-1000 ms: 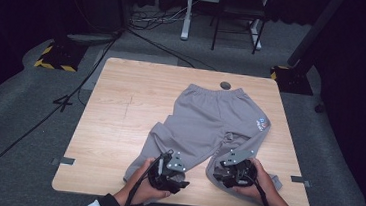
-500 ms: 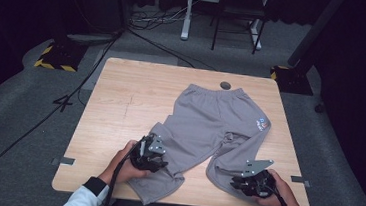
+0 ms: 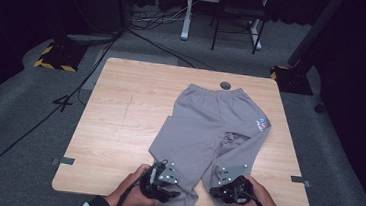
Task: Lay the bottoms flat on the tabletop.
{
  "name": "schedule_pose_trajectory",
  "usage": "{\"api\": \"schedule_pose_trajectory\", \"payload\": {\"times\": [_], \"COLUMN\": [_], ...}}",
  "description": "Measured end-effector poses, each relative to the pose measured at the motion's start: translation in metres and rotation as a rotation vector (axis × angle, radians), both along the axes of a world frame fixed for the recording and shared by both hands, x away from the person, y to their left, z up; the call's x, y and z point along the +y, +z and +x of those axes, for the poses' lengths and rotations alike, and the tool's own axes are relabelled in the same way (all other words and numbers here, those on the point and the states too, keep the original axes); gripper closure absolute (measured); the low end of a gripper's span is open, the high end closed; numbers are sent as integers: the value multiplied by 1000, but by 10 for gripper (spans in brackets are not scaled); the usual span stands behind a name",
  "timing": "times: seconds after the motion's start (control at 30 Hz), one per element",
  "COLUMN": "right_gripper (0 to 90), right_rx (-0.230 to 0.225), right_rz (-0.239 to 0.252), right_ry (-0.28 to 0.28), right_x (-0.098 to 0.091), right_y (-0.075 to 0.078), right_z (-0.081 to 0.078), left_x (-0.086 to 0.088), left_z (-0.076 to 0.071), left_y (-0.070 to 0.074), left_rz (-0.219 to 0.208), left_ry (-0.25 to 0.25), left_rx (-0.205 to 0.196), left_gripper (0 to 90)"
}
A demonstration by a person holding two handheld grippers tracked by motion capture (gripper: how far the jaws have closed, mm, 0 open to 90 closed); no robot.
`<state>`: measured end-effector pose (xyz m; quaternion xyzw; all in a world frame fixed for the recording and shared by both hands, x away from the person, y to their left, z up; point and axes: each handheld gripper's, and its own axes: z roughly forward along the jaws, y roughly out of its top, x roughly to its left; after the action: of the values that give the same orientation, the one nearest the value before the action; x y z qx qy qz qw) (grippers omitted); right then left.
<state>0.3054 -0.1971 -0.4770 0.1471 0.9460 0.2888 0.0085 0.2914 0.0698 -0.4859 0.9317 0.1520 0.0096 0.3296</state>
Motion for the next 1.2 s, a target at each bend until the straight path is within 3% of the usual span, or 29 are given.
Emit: {"api": "schedule_pose_trajectory", "payload": {"times": [0.1,0.2,0.3,0.33,0.37,0.4,0.43,0.53,0.6,0.63,0.7,0.73,0.77,0.9,1.0,1.2], "right_gripper": [709,624,572,583,573,562,571,558,553,562,574,589,608,637,637,605], "right_rx": [-25,-99,-188,-209,-204,-206,-227,-183,-184,-164,-146,-148,-144,-99,-104,-108], "right_rz": [19,56,88,91,110,112,82,88,34,33,-1,-30,-24,-13,-36,-104], "right_ry": [17,-47,-221,-293,-355,-414,-487,-601,-614,-630,-616,-614,-614,-616,-600,-539], "right_x": [8,-3,-30,-40,-51,-61,-72,-93,-96,-98,-97,-97,-98,-108,-110,-109], "right_y": [5,19,31,33,33,33,30,18,10,5,0,-2,-2,-3,-1,3], "right_z": [-5,-1,18,27,37,46,58,81,90,93,94,93,92,84,76,61], "left_x": [-8,-5,-4,-5,-7,-12,-15,-25,-33,-36,-34,-32,-28,-3,22,72], "left_z": [1,17,49,64,78,95,108,141,155,160,164,164,164,159,151,140], "left_y": [11,28,39,40,38,35,30,15,4,-1,-4,-4,-5,-5,-5,-3], "left_rz": [-44,-100,-105,-111,-105,-72,-65,-46,10,35,27,18,8,26,53,65], "left_ry": [43,120,197,220,243,277,303,337,379,406,435,436,432,467,505,570], "left_rx": [-32,-85,-156,-155,-157,-181,-178,-106,-126,-117,-112,-102,-100,-128,-179,-149], "left_gripper": [445,375,340,336,340,337,335,350,367,373,377,424,454,458,459,452]}}
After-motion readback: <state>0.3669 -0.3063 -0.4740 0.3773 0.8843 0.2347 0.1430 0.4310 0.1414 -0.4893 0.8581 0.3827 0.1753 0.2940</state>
